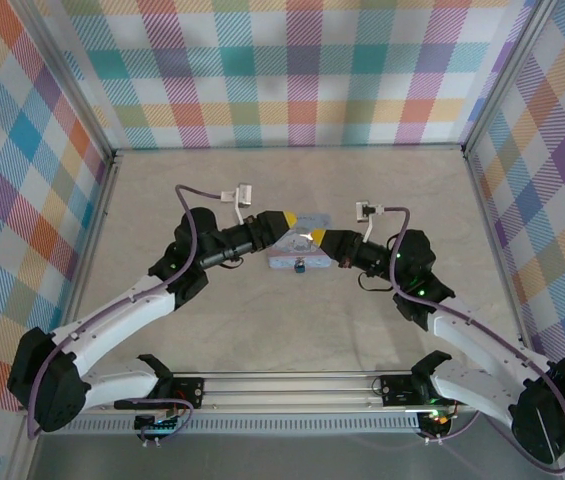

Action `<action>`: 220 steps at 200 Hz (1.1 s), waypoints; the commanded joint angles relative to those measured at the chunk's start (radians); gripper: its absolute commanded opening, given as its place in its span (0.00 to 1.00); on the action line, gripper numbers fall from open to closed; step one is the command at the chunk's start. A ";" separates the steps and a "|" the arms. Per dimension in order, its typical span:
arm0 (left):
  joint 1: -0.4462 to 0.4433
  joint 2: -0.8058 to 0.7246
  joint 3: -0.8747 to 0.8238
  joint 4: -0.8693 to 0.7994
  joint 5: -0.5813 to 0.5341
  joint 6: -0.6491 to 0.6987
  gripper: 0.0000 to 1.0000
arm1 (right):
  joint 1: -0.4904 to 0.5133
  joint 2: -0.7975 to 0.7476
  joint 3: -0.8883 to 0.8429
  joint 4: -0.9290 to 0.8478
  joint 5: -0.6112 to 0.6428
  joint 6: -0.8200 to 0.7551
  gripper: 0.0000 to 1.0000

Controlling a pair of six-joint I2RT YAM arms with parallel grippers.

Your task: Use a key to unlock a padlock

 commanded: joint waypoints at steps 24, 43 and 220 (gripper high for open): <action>-0.038 0.038 0.021 0.105 0.033 -0.015 0.46 | 0.025 0.015 -0.009 0.126 0.095 0.036 0.00; -0.046 0.044 0.033 0.081 0.029 -0.002 0.48 | 0.028 0.020 -0.004 0.148 0.089 0.037 0.00; -0.056 0.042 0.024 0.119 0.014 0.000 0.09 | 0.049 0.042 -0.033 0.161 0.113 0.054 0.00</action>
